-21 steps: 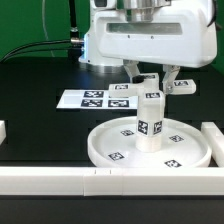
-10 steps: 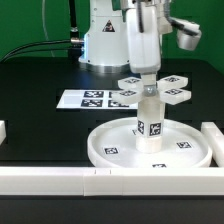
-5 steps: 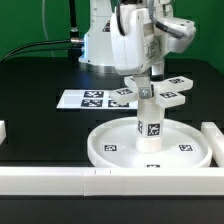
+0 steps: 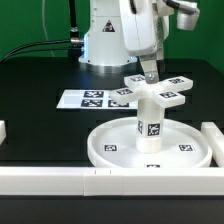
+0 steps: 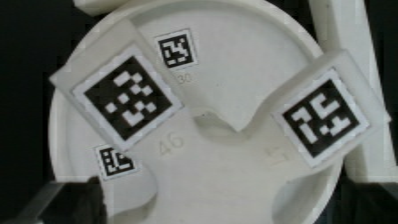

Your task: Assemble round table

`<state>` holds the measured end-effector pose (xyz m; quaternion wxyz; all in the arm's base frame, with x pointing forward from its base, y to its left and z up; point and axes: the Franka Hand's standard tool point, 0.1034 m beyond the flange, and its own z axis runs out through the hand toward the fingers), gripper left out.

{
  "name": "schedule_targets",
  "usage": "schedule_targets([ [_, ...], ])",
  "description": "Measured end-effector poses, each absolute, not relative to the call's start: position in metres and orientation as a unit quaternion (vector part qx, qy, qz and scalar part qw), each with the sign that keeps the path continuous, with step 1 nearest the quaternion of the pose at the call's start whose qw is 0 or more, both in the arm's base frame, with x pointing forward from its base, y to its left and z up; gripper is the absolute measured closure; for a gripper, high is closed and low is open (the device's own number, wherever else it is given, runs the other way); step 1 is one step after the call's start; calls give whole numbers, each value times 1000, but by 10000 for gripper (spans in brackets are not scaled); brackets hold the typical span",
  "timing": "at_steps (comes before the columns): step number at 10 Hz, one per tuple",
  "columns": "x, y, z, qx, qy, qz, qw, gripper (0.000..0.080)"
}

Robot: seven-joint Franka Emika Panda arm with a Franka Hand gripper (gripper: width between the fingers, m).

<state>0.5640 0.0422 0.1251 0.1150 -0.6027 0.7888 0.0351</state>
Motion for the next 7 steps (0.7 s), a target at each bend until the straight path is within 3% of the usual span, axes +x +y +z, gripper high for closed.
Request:
schedule_targets([
  [7, 567, 46, 125, -848, 517, 6, 118, 151],
])
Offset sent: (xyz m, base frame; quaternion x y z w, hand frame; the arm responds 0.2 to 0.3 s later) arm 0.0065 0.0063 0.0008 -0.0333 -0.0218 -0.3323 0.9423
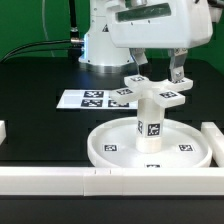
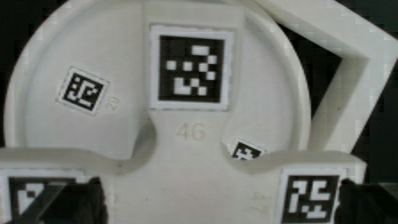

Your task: Assemble round table

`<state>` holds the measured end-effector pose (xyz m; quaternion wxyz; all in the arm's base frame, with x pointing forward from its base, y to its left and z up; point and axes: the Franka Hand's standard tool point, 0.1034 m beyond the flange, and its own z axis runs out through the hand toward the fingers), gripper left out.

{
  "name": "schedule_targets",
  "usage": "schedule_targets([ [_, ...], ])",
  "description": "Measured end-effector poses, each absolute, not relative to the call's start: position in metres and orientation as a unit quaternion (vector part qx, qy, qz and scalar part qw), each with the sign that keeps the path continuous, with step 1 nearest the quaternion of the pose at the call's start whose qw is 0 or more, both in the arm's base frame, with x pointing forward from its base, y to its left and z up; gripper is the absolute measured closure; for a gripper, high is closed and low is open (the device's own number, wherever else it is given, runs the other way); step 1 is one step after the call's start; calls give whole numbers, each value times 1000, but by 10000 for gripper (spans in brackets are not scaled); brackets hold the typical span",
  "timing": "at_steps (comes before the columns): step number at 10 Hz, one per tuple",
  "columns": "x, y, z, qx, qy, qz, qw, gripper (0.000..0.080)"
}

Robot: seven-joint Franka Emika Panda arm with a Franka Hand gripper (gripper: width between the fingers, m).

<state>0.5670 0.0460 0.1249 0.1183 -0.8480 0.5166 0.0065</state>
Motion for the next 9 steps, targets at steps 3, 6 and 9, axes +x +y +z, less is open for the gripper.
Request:
schedule_targets([
  [3, 567, 45, 125, -909, 402, -9, 113, 151],
  [6, 569, 48, 128, -981, 176, -8, 81, 151],
  [9, 574, 47, 128, -996, 49, -7, 79, 151],
])
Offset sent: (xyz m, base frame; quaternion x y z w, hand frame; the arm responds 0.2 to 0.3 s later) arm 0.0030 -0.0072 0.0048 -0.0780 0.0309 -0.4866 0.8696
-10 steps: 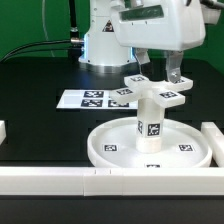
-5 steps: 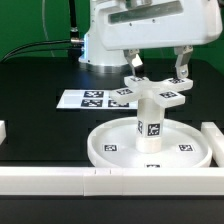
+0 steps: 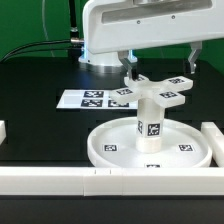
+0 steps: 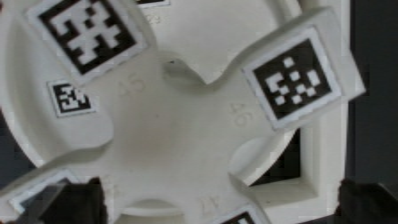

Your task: Assemble round table

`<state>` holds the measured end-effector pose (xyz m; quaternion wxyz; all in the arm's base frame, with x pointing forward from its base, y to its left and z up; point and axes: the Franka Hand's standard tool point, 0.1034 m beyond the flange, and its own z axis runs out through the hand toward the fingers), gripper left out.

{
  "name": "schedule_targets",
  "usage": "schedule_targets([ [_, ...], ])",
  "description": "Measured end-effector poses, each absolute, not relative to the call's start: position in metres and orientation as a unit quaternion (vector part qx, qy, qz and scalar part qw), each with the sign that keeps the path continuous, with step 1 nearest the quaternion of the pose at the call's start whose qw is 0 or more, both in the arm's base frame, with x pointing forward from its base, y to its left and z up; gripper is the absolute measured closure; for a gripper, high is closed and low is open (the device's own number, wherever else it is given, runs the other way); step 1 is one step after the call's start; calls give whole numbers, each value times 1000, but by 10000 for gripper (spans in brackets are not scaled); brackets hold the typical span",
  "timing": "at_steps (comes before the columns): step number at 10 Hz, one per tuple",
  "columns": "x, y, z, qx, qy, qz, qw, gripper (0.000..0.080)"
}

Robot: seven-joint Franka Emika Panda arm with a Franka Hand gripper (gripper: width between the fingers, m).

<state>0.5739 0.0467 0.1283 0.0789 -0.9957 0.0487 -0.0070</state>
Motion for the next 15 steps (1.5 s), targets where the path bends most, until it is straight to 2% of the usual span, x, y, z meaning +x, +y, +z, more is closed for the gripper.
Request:
schedule_targets([
  [3, 574, 45, 128, -995, -55, -15, 76, 151],
  [7, 573, 47, 126, -954, -296, -18, 49, 151],
  [10, 573, 42, 126, -927, -371, -20, 44, 151],
  [13, 575, 40, 124, -882, -470, -31, 24, 151],
  [15, 570, 38, 117, -836, -547, -30, 13, 151],
])
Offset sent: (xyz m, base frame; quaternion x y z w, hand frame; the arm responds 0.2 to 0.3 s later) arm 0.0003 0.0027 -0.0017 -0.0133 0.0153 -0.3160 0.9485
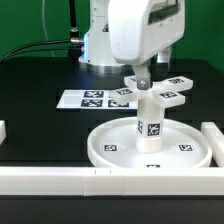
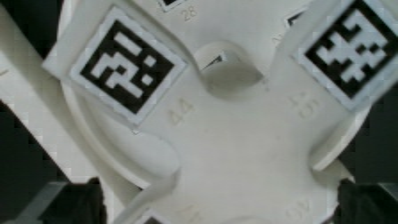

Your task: Assemble round table

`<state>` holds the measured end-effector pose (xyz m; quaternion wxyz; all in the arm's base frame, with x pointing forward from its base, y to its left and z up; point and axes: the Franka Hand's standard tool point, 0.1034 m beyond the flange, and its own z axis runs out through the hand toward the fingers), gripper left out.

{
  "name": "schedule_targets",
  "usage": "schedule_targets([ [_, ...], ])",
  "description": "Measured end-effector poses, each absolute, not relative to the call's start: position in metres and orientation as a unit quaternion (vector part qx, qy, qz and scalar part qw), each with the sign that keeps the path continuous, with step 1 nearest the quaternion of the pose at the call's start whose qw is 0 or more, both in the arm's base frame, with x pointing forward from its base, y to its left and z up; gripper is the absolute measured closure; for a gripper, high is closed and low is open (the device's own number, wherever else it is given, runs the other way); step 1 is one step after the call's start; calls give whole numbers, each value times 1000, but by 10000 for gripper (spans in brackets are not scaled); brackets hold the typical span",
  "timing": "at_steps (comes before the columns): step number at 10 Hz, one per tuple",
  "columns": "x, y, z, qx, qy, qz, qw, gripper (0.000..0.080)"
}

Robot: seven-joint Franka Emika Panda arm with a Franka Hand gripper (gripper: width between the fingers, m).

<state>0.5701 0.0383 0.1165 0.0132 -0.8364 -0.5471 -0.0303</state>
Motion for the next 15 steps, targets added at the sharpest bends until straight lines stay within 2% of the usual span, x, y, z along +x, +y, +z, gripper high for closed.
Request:
schedule_targets([
  [5, 564, 36, 104, -830, -558, -17, 15, 151],
  [7, 564, 37, 104, -832, -555, -17, 15, 362],
  [12, 564, 35, 104, -842, -538, -17, 16, 361],
  [15, 564, 37, 104, -912, -410, -15, 19, 361],
])
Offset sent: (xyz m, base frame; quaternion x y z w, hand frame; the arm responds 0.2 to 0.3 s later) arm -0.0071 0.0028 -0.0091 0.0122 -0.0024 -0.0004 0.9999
